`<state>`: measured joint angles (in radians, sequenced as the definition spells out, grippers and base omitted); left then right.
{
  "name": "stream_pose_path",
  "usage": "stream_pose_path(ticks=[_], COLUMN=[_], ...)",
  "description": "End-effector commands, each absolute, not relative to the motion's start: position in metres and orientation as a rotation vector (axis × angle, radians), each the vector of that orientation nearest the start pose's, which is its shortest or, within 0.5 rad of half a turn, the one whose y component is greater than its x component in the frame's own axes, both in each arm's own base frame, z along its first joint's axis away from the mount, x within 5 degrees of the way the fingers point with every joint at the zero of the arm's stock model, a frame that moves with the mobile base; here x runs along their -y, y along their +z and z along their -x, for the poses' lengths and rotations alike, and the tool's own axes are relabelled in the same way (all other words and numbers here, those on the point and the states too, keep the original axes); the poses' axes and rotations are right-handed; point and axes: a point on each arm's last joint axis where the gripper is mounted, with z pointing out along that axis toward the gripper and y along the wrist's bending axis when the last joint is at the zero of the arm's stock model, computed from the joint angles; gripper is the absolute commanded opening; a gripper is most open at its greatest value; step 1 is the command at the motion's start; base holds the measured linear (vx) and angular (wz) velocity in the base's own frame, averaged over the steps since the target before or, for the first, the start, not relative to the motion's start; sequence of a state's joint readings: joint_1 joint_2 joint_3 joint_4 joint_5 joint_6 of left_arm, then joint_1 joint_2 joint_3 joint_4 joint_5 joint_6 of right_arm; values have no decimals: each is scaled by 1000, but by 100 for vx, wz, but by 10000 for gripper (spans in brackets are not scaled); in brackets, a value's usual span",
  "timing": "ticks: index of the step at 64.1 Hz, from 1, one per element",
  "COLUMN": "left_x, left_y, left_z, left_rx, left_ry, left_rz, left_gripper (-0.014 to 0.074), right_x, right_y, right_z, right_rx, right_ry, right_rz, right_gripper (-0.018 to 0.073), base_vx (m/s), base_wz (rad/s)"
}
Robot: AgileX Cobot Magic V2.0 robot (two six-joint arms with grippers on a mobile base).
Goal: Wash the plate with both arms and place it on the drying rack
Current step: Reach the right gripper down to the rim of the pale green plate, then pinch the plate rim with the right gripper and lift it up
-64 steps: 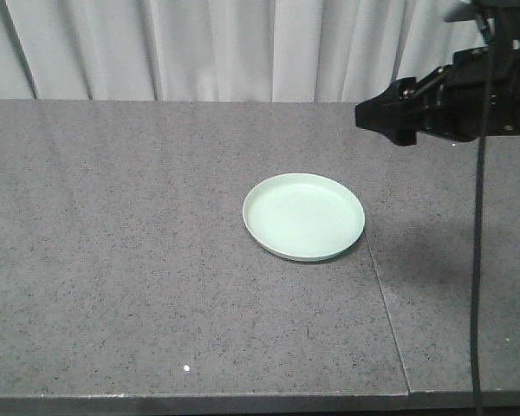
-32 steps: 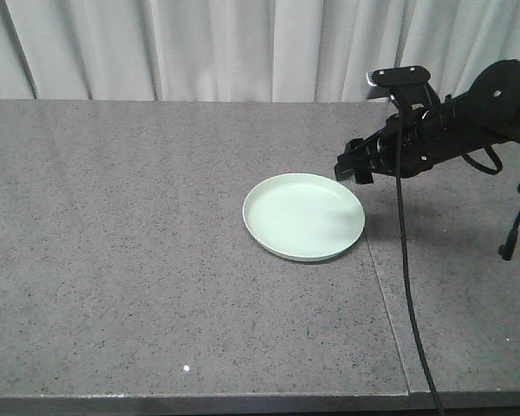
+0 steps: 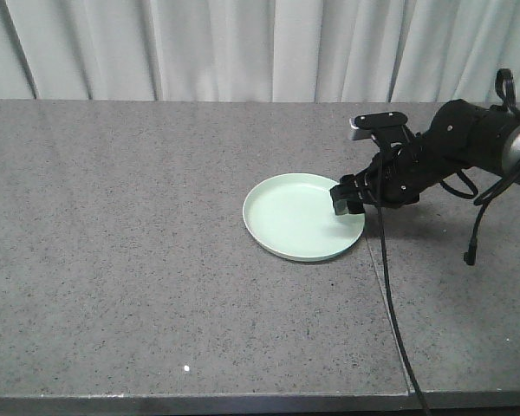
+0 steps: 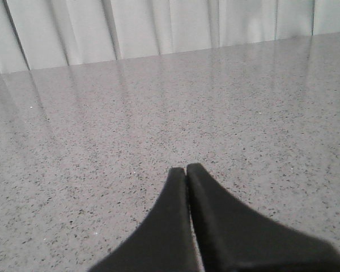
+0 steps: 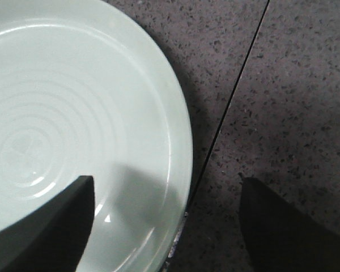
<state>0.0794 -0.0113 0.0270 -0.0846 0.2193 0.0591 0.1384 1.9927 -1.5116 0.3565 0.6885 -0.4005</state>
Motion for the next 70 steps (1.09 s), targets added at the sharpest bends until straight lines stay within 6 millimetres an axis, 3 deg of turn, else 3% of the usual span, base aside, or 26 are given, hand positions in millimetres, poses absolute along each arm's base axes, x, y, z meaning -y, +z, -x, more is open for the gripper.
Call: stream_pose_path(ticks=[1, 13, 29, 41, 48, 57, 70], left_x=[-3, -3, -3, -3, -3, -3, -3], left_y=[201, 201, 201, 201, 201, 201, 201], left_z=[-54, -54, -54, -54, -54, -54, -54], left_rx=[-1606, -1606, -1606, -1606, -1606, -1606, -1606], left_ry=[22, 22, 22, 22, 22, 22, 22], left_rz=[83, 83, 83, 83, 83, 83, 83], left_gripper=[-6, -6, -6, -6, -6, -6, -6], right_x=[-80, -78, -77, -77, -78, -79, -75], right_y=[242, 239, 236, 240, 260, 308, 384], right_z=[-430, -427, -423, -422, -417, -399, -341], right_rx=[-2484, -2526, -2572, -2568, -2519, -2398, -2227], right_ry=[283, 260, 258, 276, 309, 371, 385], right_rz=[397, 423, 450, 416, 381, 339, 398], right_gripper=[480, 326, -17, -8, -7, -2, -1], base_vx=[0, 0, 0, 0, 0, 0, 0], base_wz=[0, 0, 0, 0, 0, 0, 0])
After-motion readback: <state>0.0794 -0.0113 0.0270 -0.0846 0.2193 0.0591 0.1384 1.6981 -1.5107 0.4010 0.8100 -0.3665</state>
